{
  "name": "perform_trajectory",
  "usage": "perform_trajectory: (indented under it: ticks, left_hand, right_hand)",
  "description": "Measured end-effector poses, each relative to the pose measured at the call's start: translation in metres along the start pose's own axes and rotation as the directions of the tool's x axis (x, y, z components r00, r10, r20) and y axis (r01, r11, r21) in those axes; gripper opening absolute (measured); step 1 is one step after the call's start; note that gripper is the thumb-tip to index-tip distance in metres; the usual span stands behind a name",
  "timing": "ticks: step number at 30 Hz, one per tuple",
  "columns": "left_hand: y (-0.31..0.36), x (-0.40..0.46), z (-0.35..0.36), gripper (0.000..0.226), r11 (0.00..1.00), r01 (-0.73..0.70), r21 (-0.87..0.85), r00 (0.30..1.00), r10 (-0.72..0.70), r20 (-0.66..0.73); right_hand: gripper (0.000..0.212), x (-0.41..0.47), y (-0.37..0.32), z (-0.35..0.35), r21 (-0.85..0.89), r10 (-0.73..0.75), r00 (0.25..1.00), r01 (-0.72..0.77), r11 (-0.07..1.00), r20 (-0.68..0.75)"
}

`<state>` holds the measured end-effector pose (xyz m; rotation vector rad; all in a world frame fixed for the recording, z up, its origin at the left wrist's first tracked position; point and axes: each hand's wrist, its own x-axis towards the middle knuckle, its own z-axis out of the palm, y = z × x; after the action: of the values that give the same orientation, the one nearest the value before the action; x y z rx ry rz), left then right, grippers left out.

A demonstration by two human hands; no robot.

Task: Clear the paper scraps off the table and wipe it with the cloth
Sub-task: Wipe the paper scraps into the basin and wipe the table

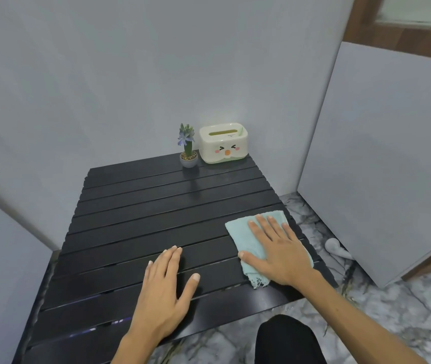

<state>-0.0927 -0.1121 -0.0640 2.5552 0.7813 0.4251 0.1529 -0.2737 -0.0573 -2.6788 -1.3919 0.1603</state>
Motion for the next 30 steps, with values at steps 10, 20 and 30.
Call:
perform_trajectory:
  ticks: [10,20,30]
  left_hand:
    - [0.011,0.002,0.003,0.080,0.999,-0.004,0.038,1.000,0.004,0.002]
    - [0.026,0.001,0.007,0.082,0.999,0.016,0.045,1.000,-0.016,0.003]
    - [0.033,0.004,0.005,0.082,0.998,0.015,0.061,1.000,-0.015,0.011]
  right_hand:
    - [0.088,-0.002,0.017,0.000,-0.006,0.028,1.000,-0.028,1.000,-0.001]
    - [0.089,-0.020,0.024,-0.001,-0.009,-0.065,0.998,0.065,0.998,-0.009]
    - [0.087,-0.045,0.023,0.001,-0.035,-0.076,0.996,0.075,0.997,-0.037]
